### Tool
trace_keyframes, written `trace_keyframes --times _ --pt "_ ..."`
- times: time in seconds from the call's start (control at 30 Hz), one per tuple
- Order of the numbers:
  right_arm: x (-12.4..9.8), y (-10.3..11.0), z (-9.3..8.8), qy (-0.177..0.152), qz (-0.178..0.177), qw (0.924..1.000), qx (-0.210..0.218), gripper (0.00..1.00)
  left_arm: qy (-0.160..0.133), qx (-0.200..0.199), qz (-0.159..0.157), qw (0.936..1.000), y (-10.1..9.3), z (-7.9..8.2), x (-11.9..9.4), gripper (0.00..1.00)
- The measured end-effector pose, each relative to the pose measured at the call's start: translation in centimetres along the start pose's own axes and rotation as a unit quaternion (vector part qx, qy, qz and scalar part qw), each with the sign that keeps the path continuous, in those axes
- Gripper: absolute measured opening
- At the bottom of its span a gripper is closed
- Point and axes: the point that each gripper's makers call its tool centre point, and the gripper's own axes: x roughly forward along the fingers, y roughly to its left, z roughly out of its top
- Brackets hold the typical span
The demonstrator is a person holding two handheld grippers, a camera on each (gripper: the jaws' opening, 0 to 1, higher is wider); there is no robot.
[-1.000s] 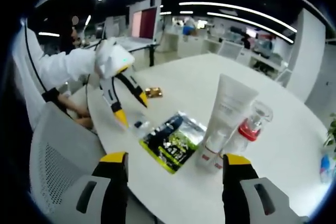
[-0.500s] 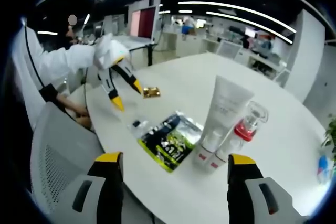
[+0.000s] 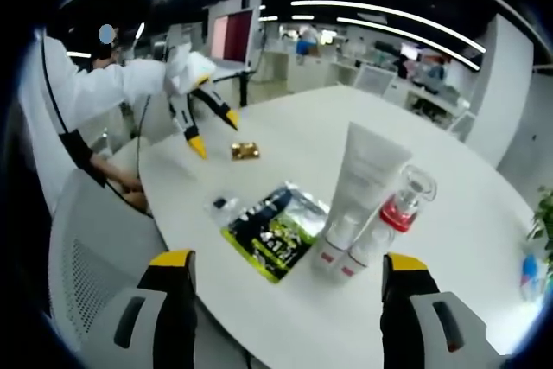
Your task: Arrange the skincare products in the storage area until every visible bottle or jar stands upright without overlapping.
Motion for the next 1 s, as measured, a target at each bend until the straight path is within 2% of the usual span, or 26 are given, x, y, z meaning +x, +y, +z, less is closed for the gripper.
trace_keyframes --times 0.13,0.27,0.43,0.57,0.63,0.67,0.73,0.87,1.0 --pt "-0.1 -0.1 0.0 0.000 -0.001 1.0000 0.003 0.88 0.016 0.008 -0.004 0.9998 0.7 -0.5 0.6 0.60" --pt "0.0 -0.2 -0.2 0.004 -0.003 1.0000 0.004 0.90 0.019 0.009 -0.007 0.9997 1.1 -0.7 1.1 0.60" --pt "0.1 -0.4 -0.4 0.005 -0.006 0.9999 0.009 0.91 0.035 0.069 -0.020 0.9968 1.8 -1.4 1.5 0.59" --pt "0.2 -0.3 -0.6 0.010 -0.007 0.9999 0.011 0.91 0.045 0.072 -0.026 0.9961 3.1 -2.1 1.8 0.55" --pt "0.2 -0.3 -0.7 0.012 -0.007 0.9998 0.011 0.91 0.060 0.102 -0.021 0.9928 3.7 -2.4 1.9 0.59" --pt "0.2 -0.3 -0.7 0.012 -0.007 0.9998 0.011 0.91 0.069 0.120 -0.034 0.9898 3.7 -2.7 1.9 0.59" --pt "0.3 -0.4 -0.7 0.012 -0.010 0.9998 0.014 0.92 0.070 0.154 -0.042 0.9847 3.8 -2.7 2.3 0.57" --pt "0.3 -0.5 -0.7 0.015 -0.011 0.9997 0.015 0.92 0.094 0.194 -0.052 0.9751 4.1 -3.1 2.9 0.53" --pt "0.4 -0.5 -0.8 0.016 -0.012 0.9997 0.015 0.92 0.097 0.206 -0.068 0.9714 4.1 -3.1 3.4 0.50"
